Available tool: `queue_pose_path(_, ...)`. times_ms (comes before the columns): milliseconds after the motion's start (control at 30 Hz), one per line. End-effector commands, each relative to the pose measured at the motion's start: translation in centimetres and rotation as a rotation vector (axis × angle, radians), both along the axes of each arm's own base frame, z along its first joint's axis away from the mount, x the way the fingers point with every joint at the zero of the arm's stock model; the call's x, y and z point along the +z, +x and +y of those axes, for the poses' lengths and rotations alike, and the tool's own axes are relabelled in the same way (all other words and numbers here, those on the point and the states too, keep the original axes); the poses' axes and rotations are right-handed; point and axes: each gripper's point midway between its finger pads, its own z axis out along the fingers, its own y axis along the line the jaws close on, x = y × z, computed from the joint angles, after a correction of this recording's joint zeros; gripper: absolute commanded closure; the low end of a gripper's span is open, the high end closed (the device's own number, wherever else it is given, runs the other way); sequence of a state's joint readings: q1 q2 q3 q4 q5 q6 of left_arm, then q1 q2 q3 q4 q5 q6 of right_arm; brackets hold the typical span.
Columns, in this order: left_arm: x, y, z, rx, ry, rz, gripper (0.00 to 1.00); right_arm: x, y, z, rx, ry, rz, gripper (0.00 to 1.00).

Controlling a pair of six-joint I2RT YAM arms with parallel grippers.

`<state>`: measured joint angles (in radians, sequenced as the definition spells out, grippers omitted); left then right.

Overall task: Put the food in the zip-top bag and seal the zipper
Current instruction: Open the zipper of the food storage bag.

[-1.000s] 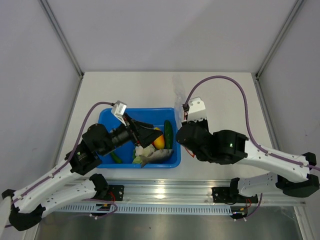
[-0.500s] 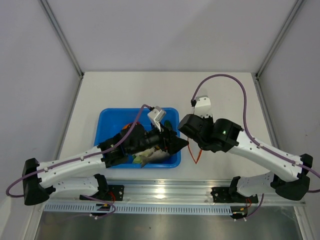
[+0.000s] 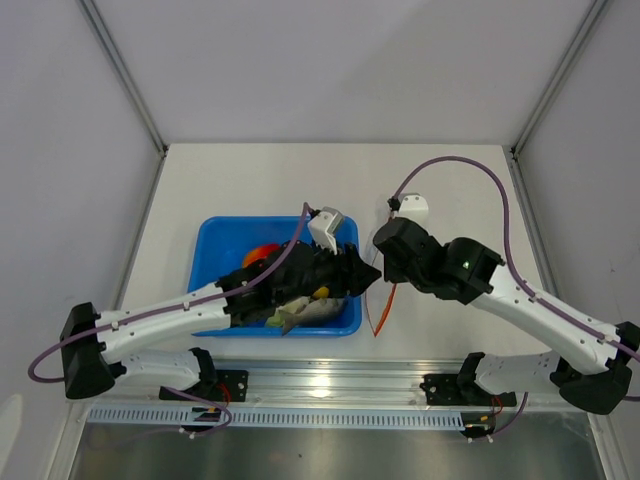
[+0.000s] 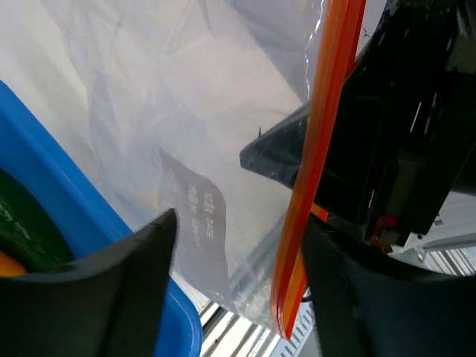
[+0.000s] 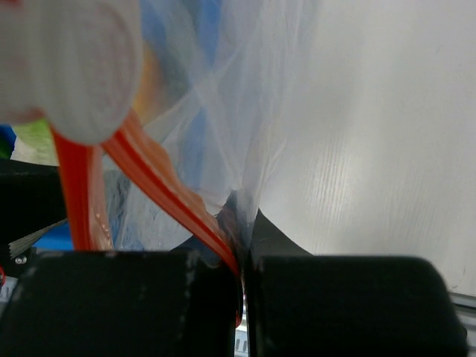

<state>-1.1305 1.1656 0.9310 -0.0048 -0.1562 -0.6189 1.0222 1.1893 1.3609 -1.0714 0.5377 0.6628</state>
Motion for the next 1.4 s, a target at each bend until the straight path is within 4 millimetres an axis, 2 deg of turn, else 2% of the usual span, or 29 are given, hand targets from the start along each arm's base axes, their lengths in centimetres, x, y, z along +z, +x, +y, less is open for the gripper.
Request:
queue_pose_path(0, 1.6, 0.7, -0.2, 0.045, -0.014, 0.008, 0.37, 0.5, -0.2, 1.2, 0.021, 0.087, 0.007, 1.00)
queue_pose_path(67, 1.3, 0.8, -0.2, 0.046, -0.008, 0.026, 0.47, 0.3, -0.3, 1.2, 0.028, 0.102, 0.008, 1.00)
queue_pose_path(100, 1.2, 0.8, -0.3, 0.043, -0.007, 0.031, 0.61, 0.3, -0.4, 1.2, 0.034, 0.110, 0.014, 0.99)
queue_pose_path(167, 1.1, 0.7, -0.2, 0.033, -0.011, 0.035, 0.76, 0.1, -0.6, 1.2, 0.064, 0.106, 0.010, 0.93)
queue_pose_path(200, 1.4, 0.7, -0.2, 0.033, -0.027, 0.038, 0.93, 0.0, -0.7, 1.2, 0.069, 0.108, 0.013, 0.86)
queue_pose_path(233, 1.2, 0.6, -0.1, 0.020, -0.032, 0.047, 0.97, -0.4, -0.9, 1.0, 0.072, 0.102, 0.017, 0.84)
queue_pose_path(367, 1.3, 1.0, 0.5, 0.018, -0.063, 0.080, 0.99, -1.6, -1.2, 0.5, 0.074, 0.093, 0.027, 0.78)
queue_pose_path(433, 1.1, 1.4, 0.8, 0.022, -0.079, 0.102, 0.99, -1.6, -1.2, 0.4, 0.069, 0.096, 0.020, 0.53)
queue_pose_path(567, 1.0, 1.4, 0.7, 0.005, -0.102, 0.140, 0.99, -1.3, -1.2, 0.1, 0.067, 0.104, 0.004, 0.29)
queue_pose_path(600, 1.1, 1.0, 0.5, -0.022, -0.110, 0.152, 1.00, -1.1, -1.3, 0.1, 0.071, 0.112, -0.001, 0.17)
queue_pose_path(667, 1.2, 1.0, 0.2, -0.029, -0.137, 0.162, 0.99, -1.0, -1.3, 0.3, 0.083, 0.126, -0.009, 0.02)
queue_pose_path(700, 1.2, 1.0, 0.2, -0.033, -0.142, 0.166, 0.99, -1.1, -1.3, 0.4, 0.092, 0.128, -0.009, 0.01)
queue_pose_path(1033, 0.9, 1.5, 0.4, -0.015, -0.164, 0.201, 0.99, -1.7, -1.3, 0.5, 0.040, 0.137, 0.021, 0.01)
queue_pose_path(1133, 0.8, 1.7, 0.7, -0.003, -0.171, 0.204, 1.00, -2.0, -1.4, 0.7, 0.004, 0.163, 0.052, 0.13)
queue_pose_path(1167, 0.6, 1.8, 0.7, -0.002, -0.173, 0.207, 0.99, -2.0, -1.4, 0.9, -0.008, 0.175, 0.057, 0.20)
queue_pose_path(1233, 0.9, 1.7, 0.5, -0.015, -0.177, 0.205, 0.99, -2.1, -1.5, 1.0, -0.010, 0.187, 0.057, 0.25)
queue_pose_path(1333, 0.5, 1.7, 0.6, -0.018, -0.170, 0.208, 0.99, -1.8, -1.5, 1.0, -0.011, 0.196, 0.043, 0.48)
queue_pose_path(1367, 0.5, 1.7, 0.7, -0.020, -0.168, 0.206, 1.00, -1.5, -1.5, 0.8, -0.008, 0.199, 0.033, 0.66)
